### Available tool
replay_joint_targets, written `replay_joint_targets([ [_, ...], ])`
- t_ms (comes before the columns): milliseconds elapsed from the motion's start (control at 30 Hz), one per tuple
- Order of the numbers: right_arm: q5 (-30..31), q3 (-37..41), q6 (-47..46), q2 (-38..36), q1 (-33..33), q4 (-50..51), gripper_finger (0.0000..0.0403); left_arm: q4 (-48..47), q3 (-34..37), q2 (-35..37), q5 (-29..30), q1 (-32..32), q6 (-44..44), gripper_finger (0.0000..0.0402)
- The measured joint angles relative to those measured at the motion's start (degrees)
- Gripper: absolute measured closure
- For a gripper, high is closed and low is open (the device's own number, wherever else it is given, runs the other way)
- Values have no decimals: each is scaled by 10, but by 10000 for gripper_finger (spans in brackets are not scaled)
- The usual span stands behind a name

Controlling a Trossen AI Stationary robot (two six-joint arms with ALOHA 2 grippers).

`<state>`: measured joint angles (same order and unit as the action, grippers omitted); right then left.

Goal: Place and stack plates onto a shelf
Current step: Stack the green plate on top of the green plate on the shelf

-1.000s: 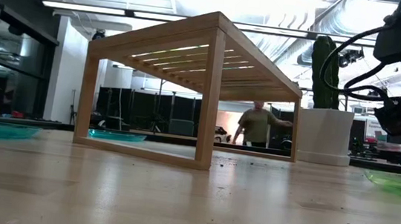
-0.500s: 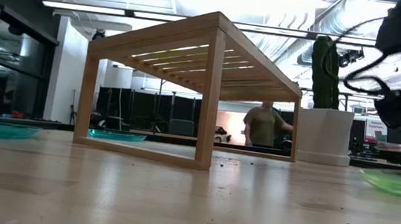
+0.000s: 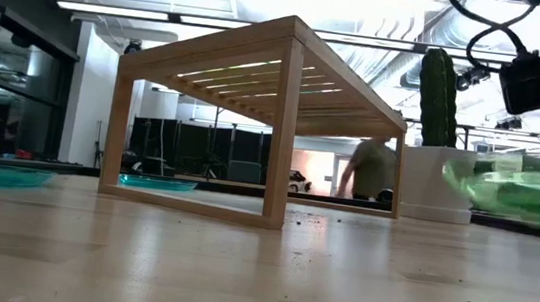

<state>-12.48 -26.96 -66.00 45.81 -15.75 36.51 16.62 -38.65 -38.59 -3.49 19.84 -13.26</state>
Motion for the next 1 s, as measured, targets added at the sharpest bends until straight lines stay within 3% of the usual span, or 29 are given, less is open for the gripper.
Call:
replay_joint_targets([
  [167, 5, 0, 0, -10, 0, 10, 402, 0, 0, 0, 0, 0, 0, 268],
  [500, -18, 0, 36, -11, 0, -76, 403, 0, 0, 0, 13, 0, 0, 268],
  [733, -36, 0, 28, -11, 14, -208, 403, 0, 0, 0, 17, 0, 0, 268],
  [1000, -26, -1, 18, -11, 78, -372, 403, 0, 0, 0, 19, 0, 0, 268],
])
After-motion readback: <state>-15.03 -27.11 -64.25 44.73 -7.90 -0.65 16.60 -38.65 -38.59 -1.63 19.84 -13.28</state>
